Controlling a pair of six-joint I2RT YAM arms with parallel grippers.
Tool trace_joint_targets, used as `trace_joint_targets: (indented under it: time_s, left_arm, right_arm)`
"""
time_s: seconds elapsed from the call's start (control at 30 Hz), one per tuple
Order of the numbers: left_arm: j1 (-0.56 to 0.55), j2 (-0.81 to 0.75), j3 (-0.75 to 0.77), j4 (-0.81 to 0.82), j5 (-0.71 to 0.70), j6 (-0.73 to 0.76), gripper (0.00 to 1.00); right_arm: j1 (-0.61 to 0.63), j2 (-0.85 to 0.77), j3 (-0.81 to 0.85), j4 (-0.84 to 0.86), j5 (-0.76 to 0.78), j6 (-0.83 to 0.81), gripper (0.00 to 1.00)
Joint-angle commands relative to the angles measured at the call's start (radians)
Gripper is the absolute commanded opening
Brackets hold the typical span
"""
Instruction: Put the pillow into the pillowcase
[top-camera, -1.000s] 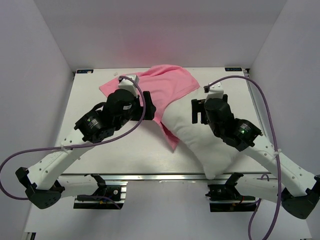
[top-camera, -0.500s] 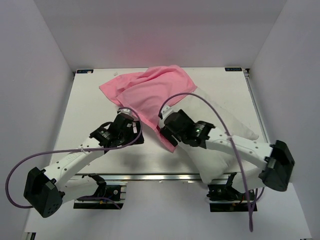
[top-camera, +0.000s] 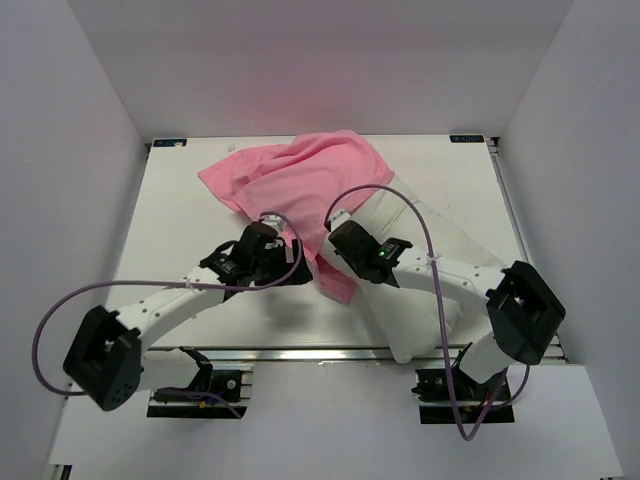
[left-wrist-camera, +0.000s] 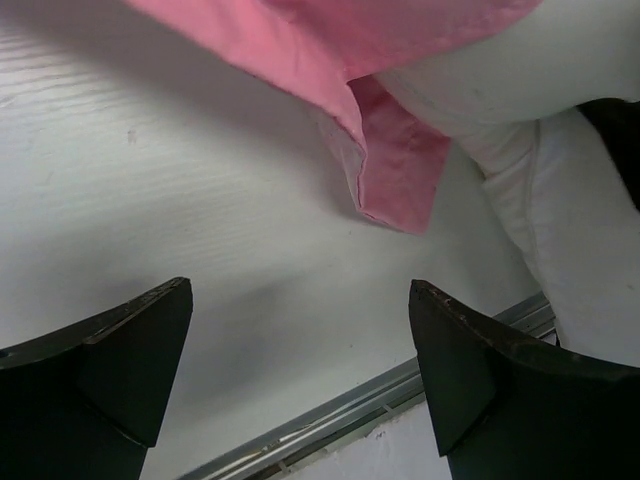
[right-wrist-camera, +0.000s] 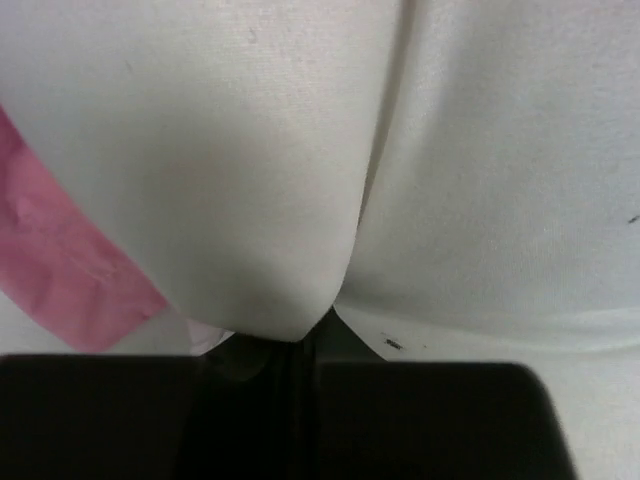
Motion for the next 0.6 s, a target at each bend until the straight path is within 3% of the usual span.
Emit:
trace_joint_targets:
  time_s: [0.0, 0.13, 0.33, 0.43, 0.47, 0.57]
  left_arm:
    - [0.006, 0.118, 0.070, 0.109, 0.076, 0.043, 0.98]
    - [0.006, 0.279, 0.154, 0.142, 0.110, 0.072, 0.98]
    - [0.006, 0.405, 0.259, 0.131, 0.059, 0.071, 0.97]
    - [0.006, 0.436, 0.315, 0.077, 0.022, 0.069, 0.70]
    - [0.004, 0.436, 0.325, 0.071, 0.033, 0.071, 0.52]
    - [0.003, 0.410, 0.340, 0.083, 0.089, 0.072, 0.15]
  right_arm:
    - [-0.034, -0.012, -0.001, 0.056, -0.102, 0.016, 0.00]
    - [-0.034, -0.097, 0.016, 0.114, -0.211, -0.035, 0.00]
    - [-0.037, -0.161, 0.028, 0.145, -0.213, -0.015, 0.00]
    - [-0.039, -0.210, 0.008, 0.194, -0.170, 0.005, 0.00]
    - [-0.042, -0.225, -0.005, 0.261, -0.163, 0.013, 0.00]
    - [-0.059, -0.281, -0.067, 0.428, -0.156, 0.033, 0.00]
